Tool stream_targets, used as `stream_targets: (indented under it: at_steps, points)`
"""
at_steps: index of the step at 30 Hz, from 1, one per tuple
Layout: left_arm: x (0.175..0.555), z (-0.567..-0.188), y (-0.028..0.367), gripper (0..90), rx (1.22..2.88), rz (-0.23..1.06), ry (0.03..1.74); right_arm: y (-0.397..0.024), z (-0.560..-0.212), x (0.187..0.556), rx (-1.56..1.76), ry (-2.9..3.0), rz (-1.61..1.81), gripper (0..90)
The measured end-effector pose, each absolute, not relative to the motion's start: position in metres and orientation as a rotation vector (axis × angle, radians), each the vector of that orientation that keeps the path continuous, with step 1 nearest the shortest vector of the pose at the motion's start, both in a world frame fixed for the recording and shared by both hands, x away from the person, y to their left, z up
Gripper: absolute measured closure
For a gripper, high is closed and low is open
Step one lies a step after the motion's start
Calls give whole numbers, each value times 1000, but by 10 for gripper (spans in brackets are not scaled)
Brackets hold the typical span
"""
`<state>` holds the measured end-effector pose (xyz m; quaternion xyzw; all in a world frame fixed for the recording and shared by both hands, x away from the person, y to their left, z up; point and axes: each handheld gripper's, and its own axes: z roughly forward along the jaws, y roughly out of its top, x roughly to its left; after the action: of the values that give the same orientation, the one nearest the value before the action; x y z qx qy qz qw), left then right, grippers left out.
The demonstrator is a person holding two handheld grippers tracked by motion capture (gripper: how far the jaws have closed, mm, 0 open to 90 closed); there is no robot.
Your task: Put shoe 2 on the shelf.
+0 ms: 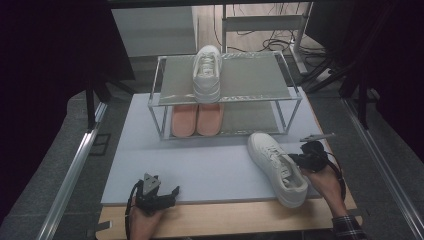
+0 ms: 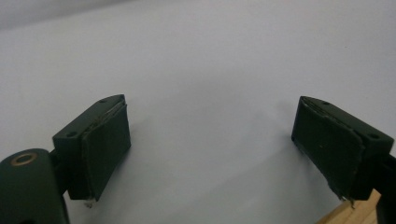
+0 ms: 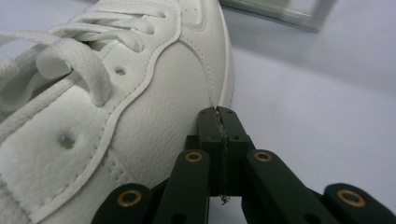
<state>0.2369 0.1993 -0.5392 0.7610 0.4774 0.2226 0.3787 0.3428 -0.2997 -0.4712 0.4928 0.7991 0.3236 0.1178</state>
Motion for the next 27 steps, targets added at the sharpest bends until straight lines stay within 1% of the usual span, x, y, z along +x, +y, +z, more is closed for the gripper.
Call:
stream_targets:
  at_steps: [8,13,27]
  points:
    - [237,-539,199,114,1944,569,1220,-285,-471,344,1386,2382,953,894]
    - [237,-539,199,114,1944,569,1220,-291,-468,341,1411,2384,970,849]
    - [237,-539,199,114,1944,570,1220,-313,-440,303,1394,2365,1034,758]
